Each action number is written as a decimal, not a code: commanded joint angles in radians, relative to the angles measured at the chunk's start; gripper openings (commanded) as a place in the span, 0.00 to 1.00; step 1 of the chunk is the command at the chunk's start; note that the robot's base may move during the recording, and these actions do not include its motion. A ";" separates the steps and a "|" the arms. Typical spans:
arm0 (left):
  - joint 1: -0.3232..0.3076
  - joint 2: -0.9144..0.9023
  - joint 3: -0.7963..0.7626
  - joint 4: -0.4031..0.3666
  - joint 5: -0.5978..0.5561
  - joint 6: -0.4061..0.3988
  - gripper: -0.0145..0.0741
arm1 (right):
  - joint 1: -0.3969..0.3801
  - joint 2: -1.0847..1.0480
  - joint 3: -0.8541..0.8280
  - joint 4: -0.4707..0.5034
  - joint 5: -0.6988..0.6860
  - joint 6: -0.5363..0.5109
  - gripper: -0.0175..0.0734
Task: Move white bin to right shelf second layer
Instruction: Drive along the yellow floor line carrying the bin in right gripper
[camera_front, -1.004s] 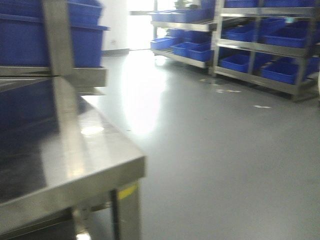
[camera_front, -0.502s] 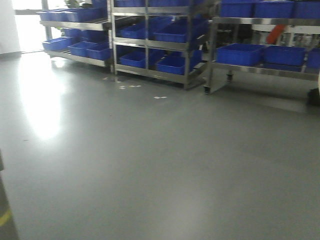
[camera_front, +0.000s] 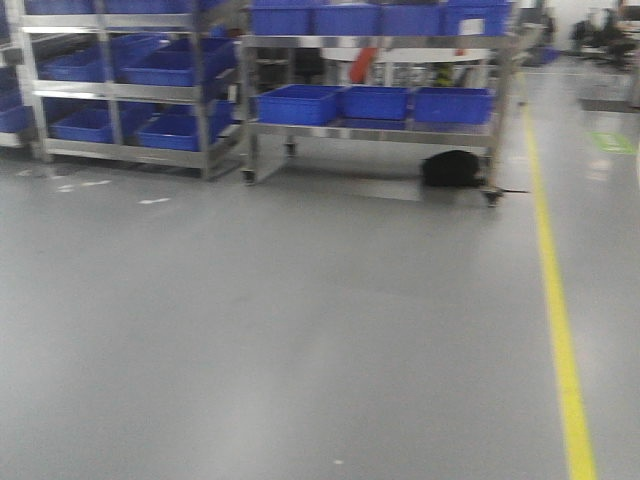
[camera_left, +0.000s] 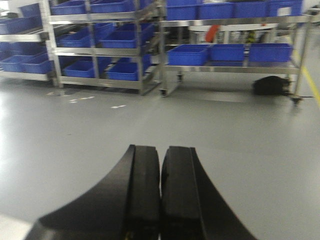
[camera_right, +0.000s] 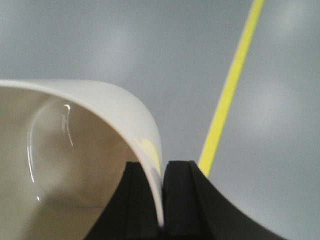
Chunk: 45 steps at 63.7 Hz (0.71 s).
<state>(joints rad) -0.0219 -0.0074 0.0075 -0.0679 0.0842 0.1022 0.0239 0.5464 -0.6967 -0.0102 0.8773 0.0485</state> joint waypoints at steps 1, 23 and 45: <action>0.000 -0.016 0.037 -0.006 -0.084 -0.003 0.26 | -0.005 0.001 -0.028 0.000 -0.086 -0.003 0.25; 0.000 -0.016 0.037 -0.006 -0.084 -0.003 0.26 | -0.005 0.001 -0.028 0.000 -0.085 -0.003 0.25; 0.000 -0.016 0.037 -0.006 -0.084 -0.003 0.26 | -0.005 0.001 -0.028 0.000 -0.084 -0.003 0.25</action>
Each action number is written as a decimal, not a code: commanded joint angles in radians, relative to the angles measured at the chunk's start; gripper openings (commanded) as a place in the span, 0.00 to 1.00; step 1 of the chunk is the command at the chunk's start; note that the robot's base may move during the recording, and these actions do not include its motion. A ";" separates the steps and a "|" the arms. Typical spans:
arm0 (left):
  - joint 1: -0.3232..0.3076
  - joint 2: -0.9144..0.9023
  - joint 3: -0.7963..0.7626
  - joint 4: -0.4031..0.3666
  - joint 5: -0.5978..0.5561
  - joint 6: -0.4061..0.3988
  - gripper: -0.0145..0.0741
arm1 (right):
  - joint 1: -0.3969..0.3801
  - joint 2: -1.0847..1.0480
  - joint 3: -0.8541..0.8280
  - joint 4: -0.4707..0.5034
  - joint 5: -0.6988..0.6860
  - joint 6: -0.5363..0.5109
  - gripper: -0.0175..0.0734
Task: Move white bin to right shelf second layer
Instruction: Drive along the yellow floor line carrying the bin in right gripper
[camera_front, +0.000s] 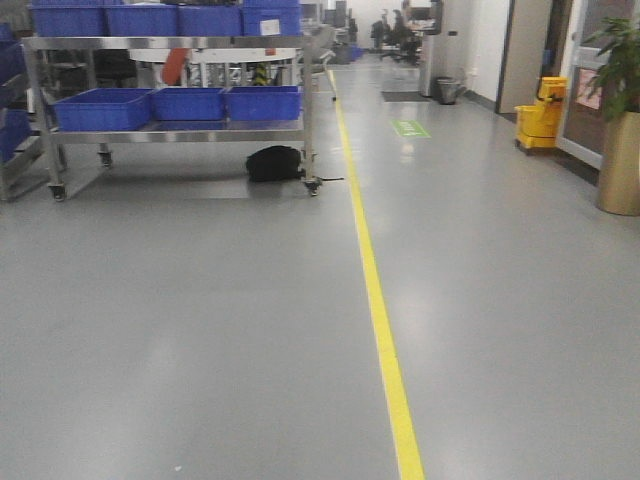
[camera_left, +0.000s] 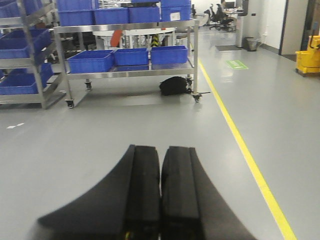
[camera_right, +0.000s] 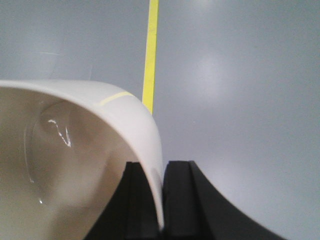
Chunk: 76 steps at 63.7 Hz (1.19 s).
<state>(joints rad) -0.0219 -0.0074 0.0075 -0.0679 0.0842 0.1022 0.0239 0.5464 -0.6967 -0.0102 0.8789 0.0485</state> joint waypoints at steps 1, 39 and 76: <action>0.000 -0.016 0.037 -0.006 -0.084 -0.003 0.26 | -0.005 0.001 -0.028 0.000 -0.086 -0.003 0.25; 0.000 -0.016 0.037 -0.006 -0.084 -0.003 0.26 | -0.005 0.001 -0.028 0.001 -0.086 -0.003 0.25; 0.000 -0.016 0.037 -0.006 -0.084 -0.003 0.26 | -0.005 0.001 -0.028 0.001 -0.086 -0.003 0.25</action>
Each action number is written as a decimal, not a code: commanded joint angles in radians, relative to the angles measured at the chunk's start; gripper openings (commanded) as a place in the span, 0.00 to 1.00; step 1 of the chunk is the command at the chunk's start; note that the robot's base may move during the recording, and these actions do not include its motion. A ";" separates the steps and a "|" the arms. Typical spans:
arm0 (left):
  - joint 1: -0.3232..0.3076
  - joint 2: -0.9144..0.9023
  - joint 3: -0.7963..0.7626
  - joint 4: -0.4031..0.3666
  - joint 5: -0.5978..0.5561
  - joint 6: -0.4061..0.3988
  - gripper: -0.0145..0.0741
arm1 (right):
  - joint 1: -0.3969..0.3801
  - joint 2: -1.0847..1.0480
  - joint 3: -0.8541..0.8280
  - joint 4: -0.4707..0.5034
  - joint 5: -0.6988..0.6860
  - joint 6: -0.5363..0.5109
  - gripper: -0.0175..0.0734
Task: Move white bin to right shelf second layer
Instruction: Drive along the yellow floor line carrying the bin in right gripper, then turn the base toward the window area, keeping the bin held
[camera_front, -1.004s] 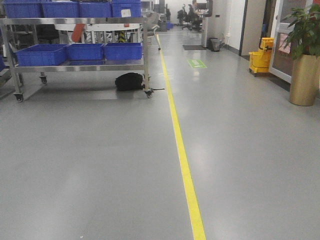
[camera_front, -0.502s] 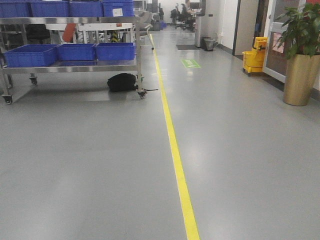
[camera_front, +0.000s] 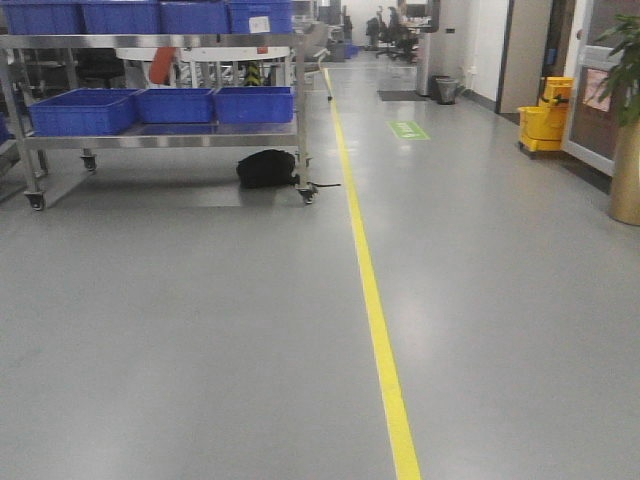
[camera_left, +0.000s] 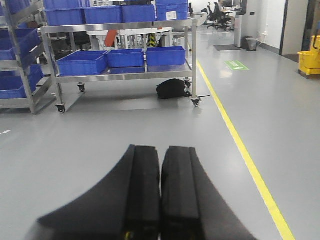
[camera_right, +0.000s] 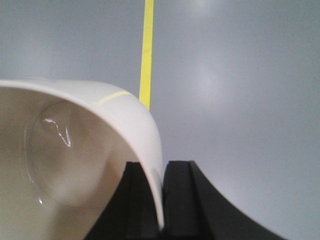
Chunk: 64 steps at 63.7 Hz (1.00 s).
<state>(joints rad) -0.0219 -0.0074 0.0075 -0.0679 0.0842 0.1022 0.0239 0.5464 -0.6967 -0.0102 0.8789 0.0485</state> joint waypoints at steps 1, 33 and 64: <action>0.000 -0.016 0.037 -0.006 -0.084 -0.003 0.26 | -0.005 0.001 -0.028 0.001 -0.086 -0.003 0.25; 0.000 -0.016 0.037 -0.006 -0.084 -0.003 0.26 | -0.005 0.001 -0.028 0.001 -0.086 -0.003 0.25; 0.000 -0.016 0.037 -0.006 -0.084 -0.003 0.26 | -0.005 0.001 -0.028 0.001 -0.086 -0.003 0.25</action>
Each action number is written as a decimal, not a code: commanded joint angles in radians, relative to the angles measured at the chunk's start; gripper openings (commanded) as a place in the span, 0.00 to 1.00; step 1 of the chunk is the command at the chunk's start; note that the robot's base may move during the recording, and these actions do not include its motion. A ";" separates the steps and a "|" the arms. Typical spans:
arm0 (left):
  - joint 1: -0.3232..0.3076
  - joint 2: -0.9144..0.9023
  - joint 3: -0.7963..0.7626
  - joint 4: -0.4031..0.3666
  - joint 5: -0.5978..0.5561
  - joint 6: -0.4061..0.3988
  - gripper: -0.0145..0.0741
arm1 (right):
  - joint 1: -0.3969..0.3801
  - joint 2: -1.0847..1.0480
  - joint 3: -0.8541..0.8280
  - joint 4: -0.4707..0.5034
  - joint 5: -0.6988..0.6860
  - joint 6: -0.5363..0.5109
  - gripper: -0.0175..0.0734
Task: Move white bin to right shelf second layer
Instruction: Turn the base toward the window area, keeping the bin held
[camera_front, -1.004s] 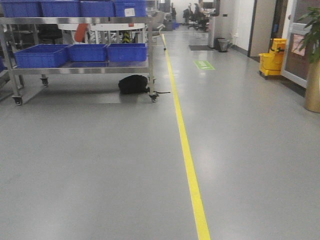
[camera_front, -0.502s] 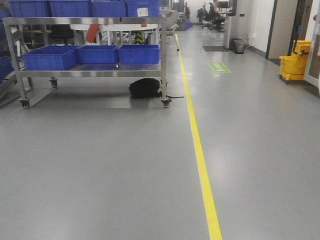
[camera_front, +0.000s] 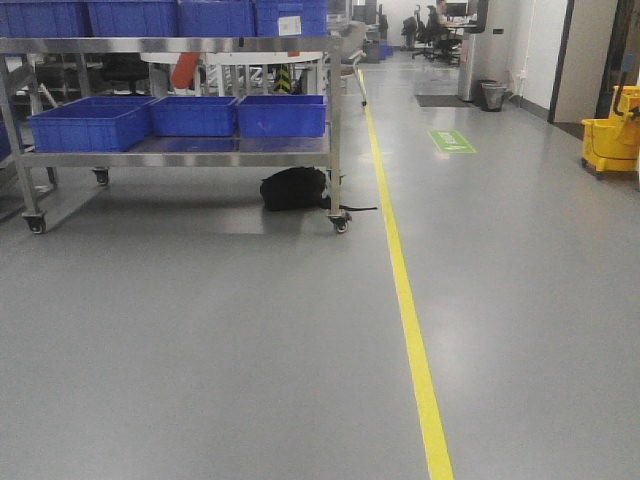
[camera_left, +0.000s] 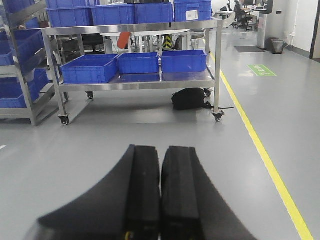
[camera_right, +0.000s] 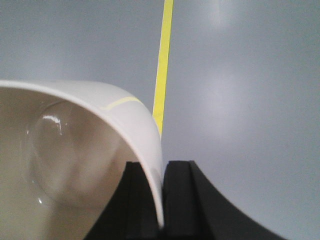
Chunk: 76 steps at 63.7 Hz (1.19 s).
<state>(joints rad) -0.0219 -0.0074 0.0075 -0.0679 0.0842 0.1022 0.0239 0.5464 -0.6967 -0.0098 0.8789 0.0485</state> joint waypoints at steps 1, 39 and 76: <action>0.000 -0.016 0.037 -0.006 -0.084 -0.003 0.26 | -0.005 0.001 -0.028 0.001 -0.086 -0.003 0.25; 0.000 -0.016 0.037 -0.006 -0.084 -0.003 0.26 | -0.005 0.001 -0.028 0.001 -0.086 -0.003 0.25; 0.000 -0.016 0.037 -0.006 -0.084 -0.003 0.26 | -0.005 0.001 -0.028 0.001 -0.087 -0.003 0.25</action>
<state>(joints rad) -0.0219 -0.0074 0.0075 -0.0679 0.0842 0.1022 0.0239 0.5464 -0.6967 -0.0098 0.8789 0.0485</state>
